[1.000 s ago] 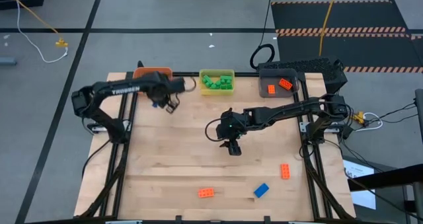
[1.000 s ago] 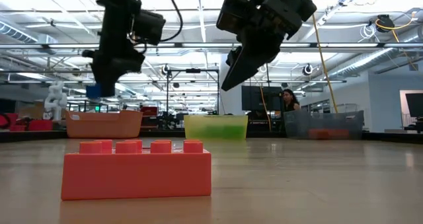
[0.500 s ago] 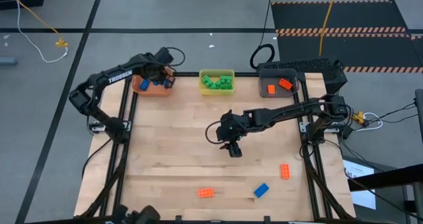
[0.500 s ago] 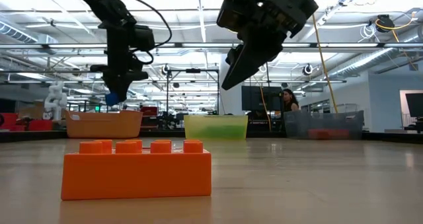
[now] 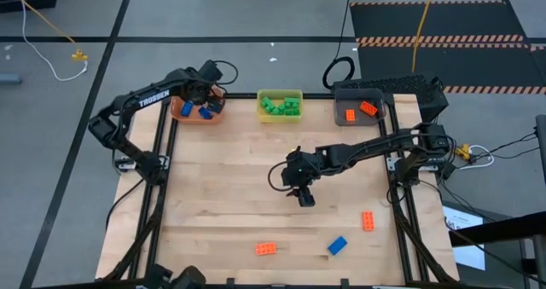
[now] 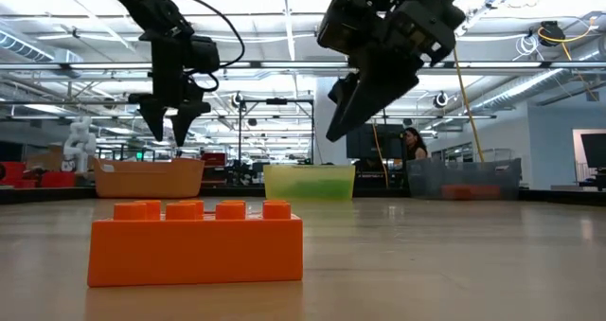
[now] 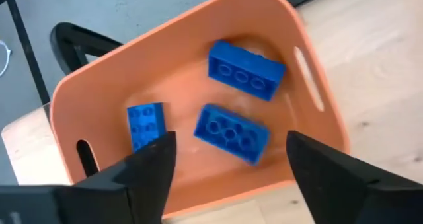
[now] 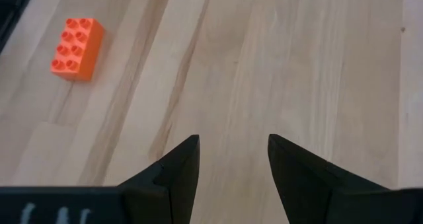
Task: Sort & place blocks by color
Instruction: Put the orange game piece into the black bin
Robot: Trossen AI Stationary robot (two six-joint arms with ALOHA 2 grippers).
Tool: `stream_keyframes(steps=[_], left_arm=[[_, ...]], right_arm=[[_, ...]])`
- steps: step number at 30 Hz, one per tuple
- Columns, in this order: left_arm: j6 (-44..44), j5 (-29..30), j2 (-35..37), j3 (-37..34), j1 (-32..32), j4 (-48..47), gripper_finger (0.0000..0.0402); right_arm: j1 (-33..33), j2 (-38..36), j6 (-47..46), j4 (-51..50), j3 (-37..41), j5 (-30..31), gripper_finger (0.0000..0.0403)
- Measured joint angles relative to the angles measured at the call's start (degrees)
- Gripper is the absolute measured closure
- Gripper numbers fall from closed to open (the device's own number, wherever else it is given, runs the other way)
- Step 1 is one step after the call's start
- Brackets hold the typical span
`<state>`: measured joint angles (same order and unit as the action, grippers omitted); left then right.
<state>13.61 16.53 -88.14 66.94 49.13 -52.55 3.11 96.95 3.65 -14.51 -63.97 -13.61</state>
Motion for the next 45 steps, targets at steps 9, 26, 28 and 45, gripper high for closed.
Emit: stream_keyframes(steps=[9,26,28,45], left_arm=[[0.4,-6.6,0.1,0.0,-11.0,-1.1,0.0114],[5.7,-1.5,12.4,-4.4,-48.4,26.3,0.0182],[4.9,-1.5,14.0,-8.2,-51.7,36.5,0.0186],[3.2,7.0,17.9,-38.0,-65.3,83.4,0.0227]], right_arm=[[-1.4,0.0,0.0,0.1,1.2,0.0,0.0232],[-2.4,0.0,-3.7,0.9,7.3,0.2,0.0232],[-2.5,0.0,-7.0,4.6,8.4,0.1,0.0232],[6.5,0.0,-10.7,40.9,14.0,2.2,0.0232]])
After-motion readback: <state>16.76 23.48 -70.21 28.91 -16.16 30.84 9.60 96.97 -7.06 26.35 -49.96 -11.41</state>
